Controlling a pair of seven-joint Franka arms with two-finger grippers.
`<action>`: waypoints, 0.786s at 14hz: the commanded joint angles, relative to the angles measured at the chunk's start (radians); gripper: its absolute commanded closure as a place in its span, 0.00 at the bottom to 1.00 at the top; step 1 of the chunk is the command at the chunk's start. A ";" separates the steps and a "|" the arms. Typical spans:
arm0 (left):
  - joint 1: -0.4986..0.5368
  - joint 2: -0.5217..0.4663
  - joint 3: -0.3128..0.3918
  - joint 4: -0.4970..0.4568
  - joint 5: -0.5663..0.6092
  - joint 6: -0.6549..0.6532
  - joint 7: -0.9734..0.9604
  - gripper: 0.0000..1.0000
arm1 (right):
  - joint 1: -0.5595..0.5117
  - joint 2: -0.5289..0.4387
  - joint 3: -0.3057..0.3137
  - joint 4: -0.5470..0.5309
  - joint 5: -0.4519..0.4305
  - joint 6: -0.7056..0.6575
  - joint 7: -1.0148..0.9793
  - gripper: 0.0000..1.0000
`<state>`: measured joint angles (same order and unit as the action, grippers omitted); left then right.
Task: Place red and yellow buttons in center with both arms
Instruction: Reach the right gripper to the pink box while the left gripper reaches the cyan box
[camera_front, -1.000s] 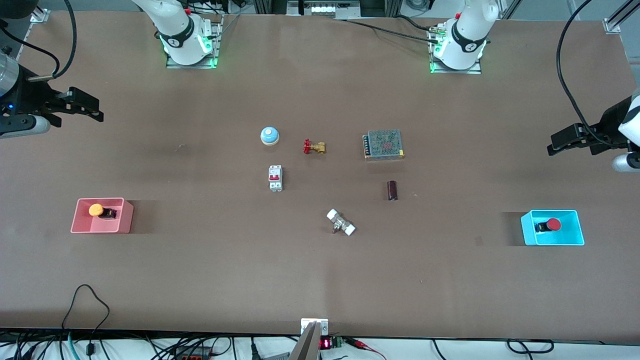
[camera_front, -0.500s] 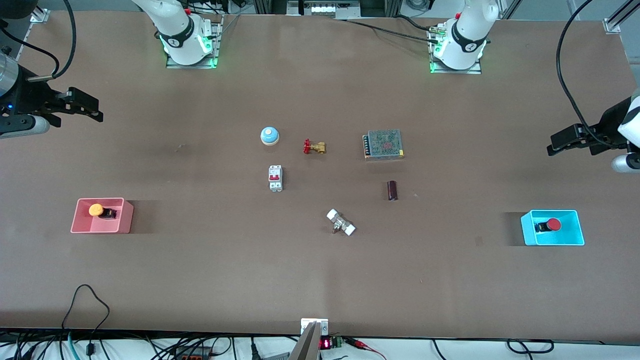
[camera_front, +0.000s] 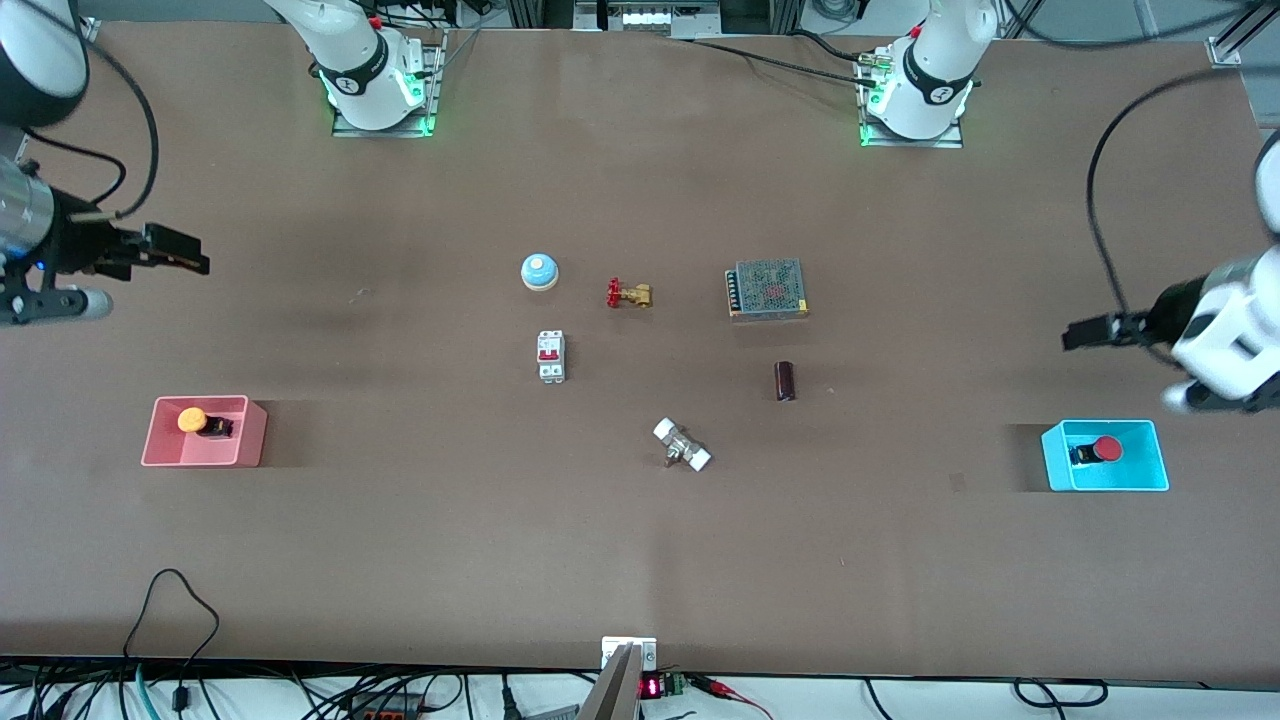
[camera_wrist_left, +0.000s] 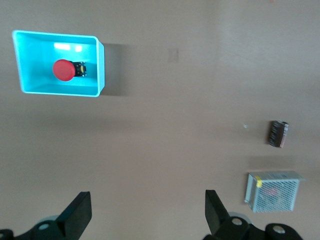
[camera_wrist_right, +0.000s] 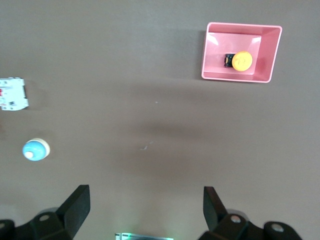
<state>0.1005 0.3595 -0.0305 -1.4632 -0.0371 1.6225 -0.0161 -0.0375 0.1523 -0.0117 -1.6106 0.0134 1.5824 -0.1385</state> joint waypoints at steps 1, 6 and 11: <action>0.030 0.099 0.001 0.063 0.006 0.058 0.011 0.00 | -0.062 0.082 0.004 0.017 -0.015 0.123 -0.126 0.00; 0.125 0.257 0.001 0.061 -0.004 0.271 0.013 0.00 | -0.133 0.274 0.004 0.067 -0.015 0.342 -0.184 0.00; 0.177 0.377 0.001 0.063 0.006 0.369 0.013 0.00 | -0.174 0.381 0.006 0.054 -0.029 0.545 -0.191 0.00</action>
<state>0.2737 0.6982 -0.0233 -1.4406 -0.0374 1.9873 -0.0125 -0.1965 0.4918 -0.0180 -1.5779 0.0025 2.0734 -0.3167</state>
